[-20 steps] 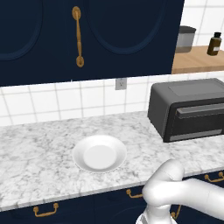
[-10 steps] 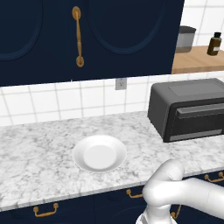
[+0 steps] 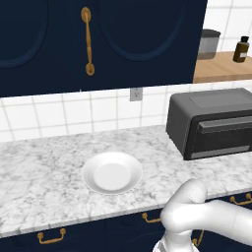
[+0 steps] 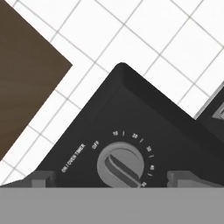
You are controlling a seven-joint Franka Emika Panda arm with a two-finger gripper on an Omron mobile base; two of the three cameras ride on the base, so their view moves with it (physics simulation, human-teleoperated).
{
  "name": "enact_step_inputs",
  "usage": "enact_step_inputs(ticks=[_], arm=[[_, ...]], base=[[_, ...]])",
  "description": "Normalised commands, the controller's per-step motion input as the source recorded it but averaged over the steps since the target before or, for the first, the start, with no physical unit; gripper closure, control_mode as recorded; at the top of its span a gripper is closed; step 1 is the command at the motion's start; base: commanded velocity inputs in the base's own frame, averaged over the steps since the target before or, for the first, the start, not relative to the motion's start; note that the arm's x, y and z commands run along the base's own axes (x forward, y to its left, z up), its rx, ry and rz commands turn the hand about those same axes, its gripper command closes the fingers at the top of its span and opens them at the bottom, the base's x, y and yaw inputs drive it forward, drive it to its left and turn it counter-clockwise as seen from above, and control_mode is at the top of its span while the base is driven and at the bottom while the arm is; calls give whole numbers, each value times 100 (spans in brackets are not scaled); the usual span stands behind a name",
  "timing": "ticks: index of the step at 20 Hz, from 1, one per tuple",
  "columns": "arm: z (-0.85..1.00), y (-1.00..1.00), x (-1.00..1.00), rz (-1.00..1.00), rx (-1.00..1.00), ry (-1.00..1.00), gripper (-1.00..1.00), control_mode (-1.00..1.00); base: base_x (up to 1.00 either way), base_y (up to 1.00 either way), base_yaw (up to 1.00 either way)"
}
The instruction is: Pick up the kebab skewer and baguette bread, and place them inside the toaster oven. Close the toaster oven door and start by setting the timer.
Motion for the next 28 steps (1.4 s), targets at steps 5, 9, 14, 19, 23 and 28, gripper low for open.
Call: enact_step_inputs(ticks=[5, 9, 14, 19, 23, 28], arm=[[0, -7, 4, 0, 0, 0, -100, -100], [0, -10, 1, 0, 0, 0, -100, -100], [0, -11, 0, 0, 0, 0, -100, -100], [0, -11, 0, 0, 0, 0, -100, -100], [0, 0, 0, 0, 0, 0, -100, -100], [0, 0, 0, 0, 0, 0, -100, -100]], base=[[0, 0, 0], [0, 0, 0], [0, 0, 0], [0, 0, 0], [0, 0, 0], [0, 0, 0]])
